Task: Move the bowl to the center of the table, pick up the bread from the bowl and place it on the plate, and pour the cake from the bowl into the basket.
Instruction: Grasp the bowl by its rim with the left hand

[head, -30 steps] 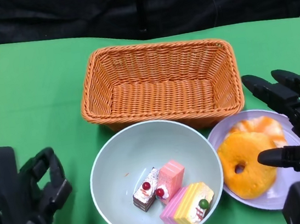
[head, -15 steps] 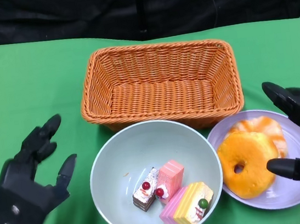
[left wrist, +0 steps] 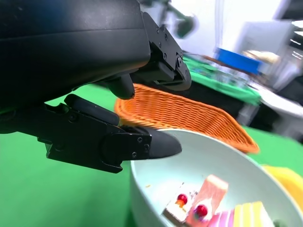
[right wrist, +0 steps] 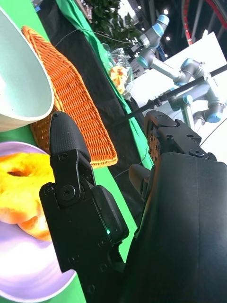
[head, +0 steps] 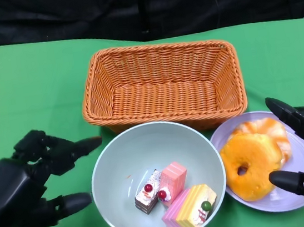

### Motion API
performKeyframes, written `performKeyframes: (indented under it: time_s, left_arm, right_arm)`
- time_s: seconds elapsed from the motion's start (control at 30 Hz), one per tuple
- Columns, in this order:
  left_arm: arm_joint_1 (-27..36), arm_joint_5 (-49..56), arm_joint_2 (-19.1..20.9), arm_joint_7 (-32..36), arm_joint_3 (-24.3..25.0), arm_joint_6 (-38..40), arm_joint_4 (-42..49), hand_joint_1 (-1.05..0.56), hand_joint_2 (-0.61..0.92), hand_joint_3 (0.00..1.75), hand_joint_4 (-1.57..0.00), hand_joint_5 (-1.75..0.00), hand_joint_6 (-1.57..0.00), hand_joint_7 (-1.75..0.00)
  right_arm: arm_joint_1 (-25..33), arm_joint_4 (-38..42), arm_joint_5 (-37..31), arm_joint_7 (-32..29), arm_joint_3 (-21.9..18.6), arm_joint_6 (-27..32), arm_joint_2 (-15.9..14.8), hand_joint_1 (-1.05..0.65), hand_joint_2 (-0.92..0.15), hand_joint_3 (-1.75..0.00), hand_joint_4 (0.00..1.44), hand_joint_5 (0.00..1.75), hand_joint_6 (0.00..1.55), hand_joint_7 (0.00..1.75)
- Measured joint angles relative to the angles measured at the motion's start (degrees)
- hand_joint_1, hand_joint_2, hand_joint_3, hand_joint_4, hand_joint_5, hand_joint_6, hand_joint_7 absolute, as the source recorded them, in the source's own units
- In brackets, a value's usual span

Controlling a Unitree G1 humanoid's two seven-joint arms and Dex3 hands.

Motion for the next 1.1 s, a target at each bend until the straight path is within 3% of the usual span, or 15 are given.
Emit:
performKeyframes:
  time_s: [0.4, 0.63, 0.9, 1.1]
  left_arm:
    - [-3.36, 11.1, 8.06, 0.99, 0.77, -12.92, 1.89, -0.66, 0.81, 0.0, -0.21, -0.86, -0.52, -0.2]
    - [-5.17, 23.84, 8.2, 6.09, 0.27, -15.2, -1.8, -0.7, 0.78, 0.0, -0.22, -0.83, -0.55, -0.18]
    - [-8.49, 40.1, 8.26, 16.71, -5.69, -12.94, -3.63, -0.64, 0.86, 0.02, -0.21, -0.83, -0.52, -0.12]
    - [-11.53, 46.12, 8.32, 22.75, -12.14, -9.64, -2.82, -0.59, 0.88, 0.01, -0.31, -0.79, -0.58, -0.09]
  right_arm:
    - [0.14, 0.16, 0.0, -0.11, -0.05, 0.09, 1.45, -0.6, -0.92, -0.31, 0.05, 0.77, 0.3, 0.06]
    - [0.13, 0.05, 0.38, 0.24, -0.09, 0.34, 1.61, -0.6, -0.92, -0.3, 0.04, 0.78, 0.29, 0.04]
    - [0.15, -0.01, 0.43, 0.85, -0.66, 0.87, 1.66, -0.6, -0.92, -0.3, 0.03, 0.79, 0.27, 0.03]
    - [0.15, 0.02, 0.44, 0.94, -0.75, 0.86, 1.73, -0.6, -0.92, -0.3, 0.03, 0.79, 0.28, 0.03]
